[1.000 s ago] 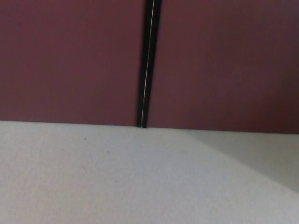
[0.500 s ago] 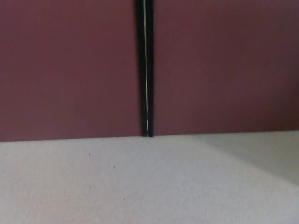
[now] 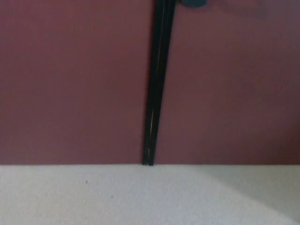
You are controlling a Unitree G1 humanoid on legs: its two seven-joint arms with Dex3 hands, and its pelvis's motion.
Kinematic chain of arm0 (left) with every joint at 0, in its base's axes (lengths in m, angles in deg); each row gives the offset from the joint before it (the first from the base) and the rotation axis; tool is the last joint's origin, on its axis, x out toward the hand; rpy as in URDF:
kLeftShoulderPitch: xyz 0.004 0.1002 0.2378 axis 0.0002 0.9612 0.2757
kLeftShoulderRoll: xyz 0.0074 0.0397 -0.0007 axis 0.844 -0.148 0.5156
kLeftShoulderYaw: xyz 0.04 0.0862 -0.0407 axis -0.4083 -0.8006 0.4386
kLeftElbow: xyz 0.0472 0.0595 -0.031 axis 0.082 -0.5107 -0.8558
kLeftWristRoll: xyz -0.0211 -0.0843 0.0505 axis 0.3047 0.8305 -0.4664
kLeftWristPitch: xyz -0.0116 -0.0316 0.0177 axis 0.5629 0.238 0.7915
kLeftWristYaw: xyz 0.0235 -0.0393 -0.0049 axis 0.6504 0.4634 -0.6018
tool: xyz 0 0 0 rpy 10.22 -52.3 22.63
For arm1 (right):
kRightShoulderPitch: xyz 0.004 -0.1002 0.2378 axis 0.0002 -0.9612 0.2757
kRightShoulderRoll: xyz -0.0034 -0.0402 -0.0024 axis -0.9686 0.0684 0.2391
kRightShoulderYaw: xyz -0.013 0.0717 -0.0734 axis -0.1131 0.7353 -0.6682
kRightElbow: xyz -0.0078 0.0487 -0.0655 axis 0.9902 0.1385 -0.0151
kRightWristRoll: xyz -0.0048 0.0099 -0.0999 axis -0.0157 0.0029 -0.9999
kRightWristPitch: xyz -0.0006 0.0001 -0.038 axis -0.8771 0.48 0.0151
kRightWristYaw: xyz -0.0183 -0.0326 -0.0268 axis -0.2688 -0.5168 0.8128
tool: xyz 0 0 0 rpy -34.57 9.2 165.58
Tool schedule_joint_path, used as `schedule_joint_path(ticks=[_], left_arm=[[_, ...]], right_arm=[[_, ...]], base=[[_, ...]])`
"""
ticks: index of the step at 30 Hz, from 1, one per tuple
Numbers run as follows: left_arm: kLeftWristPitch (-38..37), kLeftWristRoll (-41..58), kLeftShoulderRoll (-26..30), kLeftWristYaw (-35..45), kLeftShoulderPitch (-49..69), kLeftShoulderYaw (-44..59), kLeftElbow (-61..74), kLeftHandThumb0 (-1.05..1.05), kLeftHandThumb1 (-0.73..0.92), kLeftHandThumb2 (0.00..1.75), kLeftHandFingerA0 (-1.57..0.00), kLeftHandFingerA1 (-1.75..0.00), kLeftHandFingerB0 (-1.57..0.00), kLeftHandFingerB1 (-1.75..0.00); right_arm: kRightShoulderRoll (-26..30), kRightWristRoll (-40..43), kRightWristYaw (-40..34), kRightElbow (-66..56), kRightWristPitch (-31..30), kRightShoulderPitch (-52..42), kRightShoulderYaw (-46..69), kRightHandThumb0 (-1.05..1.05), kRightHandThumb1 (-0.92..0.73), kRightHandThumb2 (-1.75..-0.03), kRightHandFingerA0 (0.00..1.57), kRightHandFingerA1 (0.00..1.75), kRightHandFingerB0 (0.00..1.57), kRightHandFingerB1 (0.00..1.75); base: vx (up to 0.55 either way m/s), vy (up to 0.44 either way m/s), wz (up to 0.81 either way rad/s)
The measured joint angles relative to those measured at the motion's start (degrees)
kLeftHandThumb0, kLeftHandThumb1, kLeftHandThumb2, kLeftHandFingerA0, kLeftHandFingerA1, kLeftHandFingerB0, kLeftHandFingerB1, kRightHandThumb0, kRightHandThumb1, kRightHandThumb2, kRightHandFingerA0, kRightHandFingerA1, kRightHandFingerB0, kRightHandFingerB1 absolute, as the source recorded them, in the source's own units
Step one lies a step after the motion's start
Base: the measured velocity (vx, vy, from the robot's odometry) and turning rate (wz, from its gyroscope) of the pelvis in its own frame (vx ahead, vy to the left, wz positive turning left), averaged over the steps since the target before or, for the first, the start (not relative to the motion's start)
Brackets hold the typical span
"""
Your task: The robot walks towards the door handle and put its right hand on it and twist the handle
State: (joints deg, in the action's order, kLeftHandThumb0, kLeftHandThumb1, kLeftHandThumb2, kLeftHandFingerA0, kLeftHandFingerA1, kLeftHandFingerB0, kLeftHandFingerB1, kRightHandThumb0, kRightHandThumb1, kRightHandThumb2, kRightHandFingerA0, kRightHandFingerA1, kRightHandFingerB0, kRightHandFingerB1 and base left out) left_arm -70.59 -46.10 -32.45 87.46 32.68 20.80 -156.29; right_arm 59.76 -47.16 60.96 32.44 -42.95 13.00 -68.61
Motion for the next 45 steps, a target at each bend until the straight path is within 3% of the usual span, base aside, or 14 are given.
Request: schedule_joint_path(ticks=[19, 20, 21, 22, 23, 26, 27, 32, 33, 45], left_arm=[[-1.6, -0.8, -0.2, 0.6, 3.1, -0.4, -0.7, -0.06, 0.47, 0.89, -0.49, -0.64, -0.26, -0.53], [-1.6, -0.8, -0.2, 0.6, 3.0, -0.4, -0.8, -0.06, 0.48, 0.89, -0.50, -0.65, -0.26, -0.53], [-1.6, -0.8, -0.2, 0.6, 3.0, -0.4, -0.9, -0.07, 0.48, 0.90, -0.50, -0.65, -0.26, -0.53], [-1.6, -0.8, -0.2, 0.6, 3.0, -0.3, -0.9, -0.07, 0.48, 0.90, -0.49, -0.64, -0.26, -0.53], [-1.6, -0.8, -0.2, 0.6, 2.9, -0.2, -0.9, -0.06, 0.48, 0.90, -0.49, -0.64, -0.26, -0.53], [-1.6, -0.8, -0.1, 0.6, 2.8, -0.1, -1.0, -0.06, 0.48, 0.90, -0.48, -0.63, -0.25, -0.53], [-1.6, -0.8, -0.1, 0.6, 2.8, -0.1, -1.0, -0.06, 0.48, 0.89, -0.47, -0.63, -0.25, -0.53], [-1.8, -0.8, -0.5, 0.3, 2.5, -0.3, -1.1, -0.05, 0.47, 0.89, -0.47, -0.63, -0.26, -0.53], [-1.8, -0.8, -0.5, 0.3, 2.3, -0.3, -1.1, -0.26, 0.65, 0.59, -0.59, -0.46, -0.40, -0.38], [-0.7, -1.2, -1.6, -0.1, -1.1, -0.7, -2.8, -0.28, 0.64, 0.59, -0.58, -0.46, -0.41, -0.38]], right_arm=[[0.2, -0.1, 0.5, 0.1, 1.5, -2.0, -1.3, -0.23, -0.63, -0.59, 0.69, 0.45, 0.50, 0.38], [0.2, -0.1, 0.5, 0.1, 1.5, -1.8, -1.3, -0.32, -0.55, -0.69, 0.67, 0.53, 0.46, 0.45], [0.2, -0.1, 0.6, 0.2, 1.5, -1.6, -1.4, -0.32, -0.55, -0.69, 0.68, 0.53, 0.46, 0.45], [0.2, -0.1, 0.6, 0.2, 1.5, -1.5, -1.4, -0.32, -0.55, -0.69, 0.70, 0.54, 0.45, 0.45], [0.2, -0.1, 0.7, 0.2, 1.5, -1.5, -1.5, -0.22, -0.63, -0.59, 0.73, 0.46, 0.49, 0.38], [0.2, -0.1, 0.8, 0.2, 1.5, -1.4, -1.8, -0.31, -0.55, -0.69, 0.70, 0.54, 0.44, 0.44], [0.2, -0.2, 0.8, 0.2, 1.5, -1.4, -2.0, -0.21, -0.64, -0.59, 0.71, 0.46, 0.48, 0.38], [0.5, -0.2, 0.8, 0.2, 1.3, -1.0, -2.4, -0.22, -0.63, -0.59, 0.68, 0.45, 0.48, 0.38], [0.7, -0.2, 0.7, 0.1, 1.4, -0.6, -2.5, -0.22, -0.64, -0.59, 0.66, 0.44, 0.49, 0.38], [0.5, -0.2, -0.1, 0.1, 0.1, 0.5, -3.2, -0.22, -0.65, -0.59, 0.67, 0.44, 0.50, 0.38]], base=[[0.13, -0.005, 0.00], [0.09, 0.061, -0.01], [0.00, 0.000, 0.00], [0.11, 0.025, 0.04], [0.13, -0.001, 0.08], [0.14, -0.043, 0.02], [0.16, -0.086, 0.05], [0.13, -0.223, -0.10], [0.10, -0.331, 0.27], [0.11, -0.009, -0.03]])
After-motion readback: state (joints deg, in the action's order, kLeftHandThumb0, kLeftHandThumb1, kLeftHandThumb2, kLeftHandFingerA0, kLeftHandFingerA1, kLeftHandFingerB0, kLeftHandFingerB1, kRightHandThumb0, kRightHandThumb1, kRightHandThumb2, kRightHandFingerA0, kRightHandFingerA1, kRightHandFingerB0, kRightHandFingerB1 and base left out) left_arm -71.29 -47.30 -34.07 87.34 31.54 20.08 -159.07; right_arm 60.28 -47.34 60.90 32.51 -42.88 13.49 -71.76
